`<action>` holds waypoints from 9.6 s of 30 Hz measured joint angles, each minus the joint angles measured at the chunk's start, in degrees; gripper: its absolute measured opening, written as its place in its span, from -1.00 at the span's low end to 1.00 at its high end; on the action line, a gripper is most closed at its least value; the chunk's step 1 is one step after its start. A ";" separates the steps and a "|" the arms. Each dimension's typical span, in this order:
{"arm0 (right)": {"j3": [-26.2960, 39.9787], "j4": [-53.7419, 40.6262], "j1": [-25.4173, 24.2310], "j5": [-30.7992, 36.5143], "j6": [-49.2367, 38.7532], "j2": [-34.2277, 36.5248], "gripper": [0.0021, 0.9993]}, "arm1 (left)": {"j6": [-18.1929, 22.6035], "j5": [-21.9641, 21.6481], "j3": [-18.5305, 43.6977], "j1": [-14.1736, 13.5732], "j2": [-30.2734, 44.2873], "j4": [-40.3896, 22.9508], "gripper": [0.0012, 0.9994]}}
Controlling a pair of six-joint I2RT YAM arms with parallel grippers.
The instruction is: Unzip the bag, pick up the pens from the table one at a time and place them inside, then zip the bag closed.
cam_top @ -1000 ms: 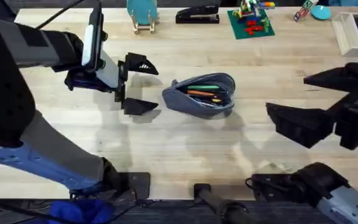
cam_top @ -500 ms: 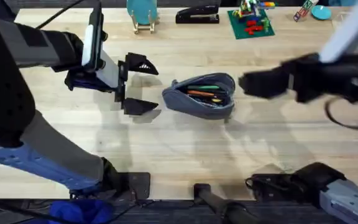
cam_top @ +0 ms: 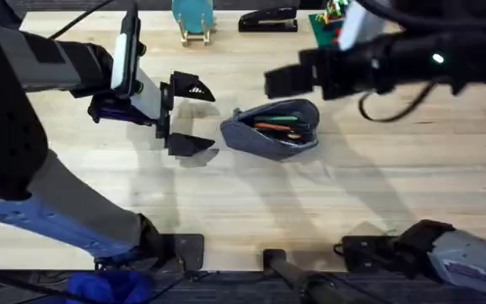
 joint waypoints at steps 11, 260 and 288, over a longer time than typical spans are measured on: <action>13.70 -0.94 6.46 1.90 2.33 14.97 1.00 | 0.00 0.00 0.00 0.00 0.00 0.00 0.99; 22.32 -7.98 13.98 5.87 8.56 32.98 -0.94 | -6.99 16.46 0.09 -10.43 11.06 6.23 -0.92; 22.54 -22.43 12.63 16.98 8.15 27.76 -0.94 | -7.03 16.63 0.09 -10.84 11.04 6.25 -0.92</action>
